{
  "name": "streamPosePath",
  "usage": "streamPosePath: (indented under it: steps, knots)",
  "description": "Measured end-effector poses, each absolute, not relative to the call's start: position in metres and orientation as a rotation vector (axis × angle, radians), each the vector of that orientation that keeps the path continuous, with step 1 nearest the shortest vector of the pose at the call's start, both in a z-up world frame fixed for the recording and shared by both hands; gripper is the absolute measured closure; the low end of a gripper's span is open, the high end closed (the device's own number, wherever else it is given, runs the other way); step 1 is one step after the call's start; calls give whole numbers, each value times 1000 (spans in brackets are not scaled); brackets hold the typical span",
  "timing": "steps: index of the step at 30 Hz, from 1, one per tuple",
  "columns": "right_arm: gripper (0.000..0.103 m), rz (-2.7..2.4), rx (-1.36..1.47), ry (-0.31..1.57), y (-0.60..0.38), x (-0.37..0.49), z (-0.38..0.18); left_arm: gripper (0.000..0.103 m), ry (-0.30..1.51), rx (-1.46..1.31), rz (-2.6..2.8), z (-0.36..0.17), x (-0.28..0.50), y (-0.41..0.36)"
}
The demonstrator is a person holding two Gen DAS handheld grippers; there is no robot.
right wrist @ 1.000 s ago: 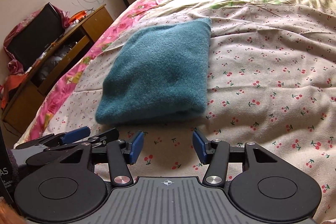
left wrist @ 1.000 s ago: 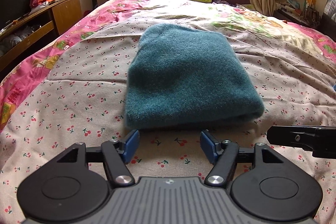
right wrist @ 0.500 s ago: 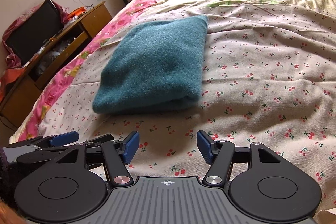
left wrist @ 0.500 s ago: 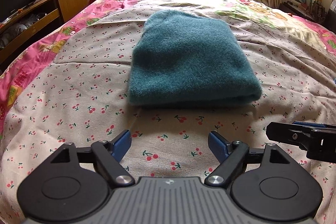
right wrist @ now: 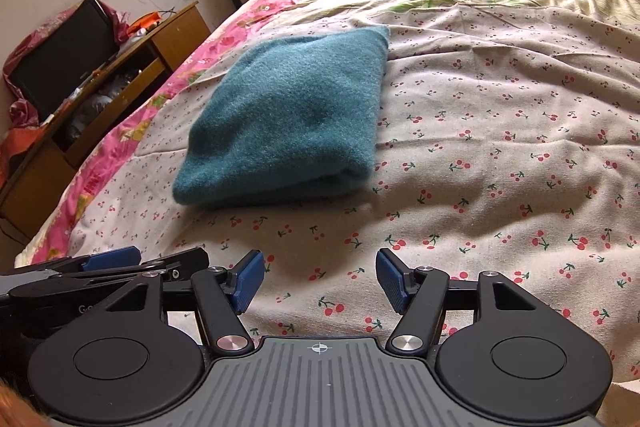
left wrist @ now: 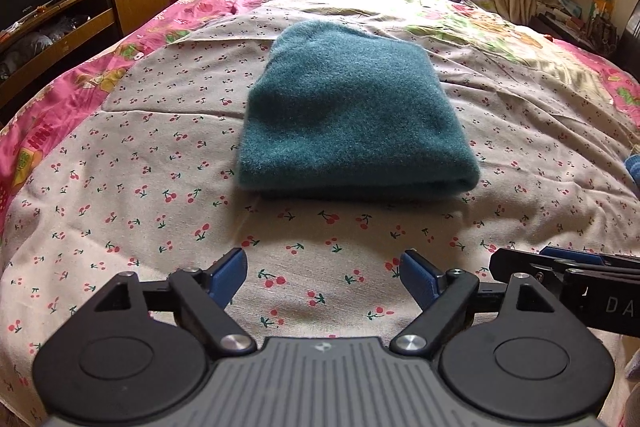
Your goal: Fold small clothes
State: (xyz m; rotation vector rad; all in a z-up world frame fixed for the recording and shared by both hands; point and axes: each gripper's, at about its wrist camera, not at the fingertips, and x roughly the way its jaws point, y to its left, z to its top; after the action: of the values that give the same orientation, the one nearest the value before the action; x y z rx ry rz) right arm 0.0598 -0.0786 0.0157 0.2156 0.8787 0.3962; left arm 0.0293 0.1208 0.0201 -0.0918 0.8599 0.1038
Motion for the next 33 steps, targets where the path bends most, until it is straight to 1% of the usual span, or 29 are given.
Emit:
streamPosePath:
  steps: [11, 15, 33]
  knots:
    - [39, 390, 220, 878, -82, 56, 15, 6, 889, -95, 82, 19, 26, 117]
    - [37, 391, 214, 881, -81, 54, 14, 6, 897, -89, 79, 19, 26, 117]
    - [36, 372, 181, 900, -79, 50, 5, 5, 909, -102, 78, 17, 22, 117]
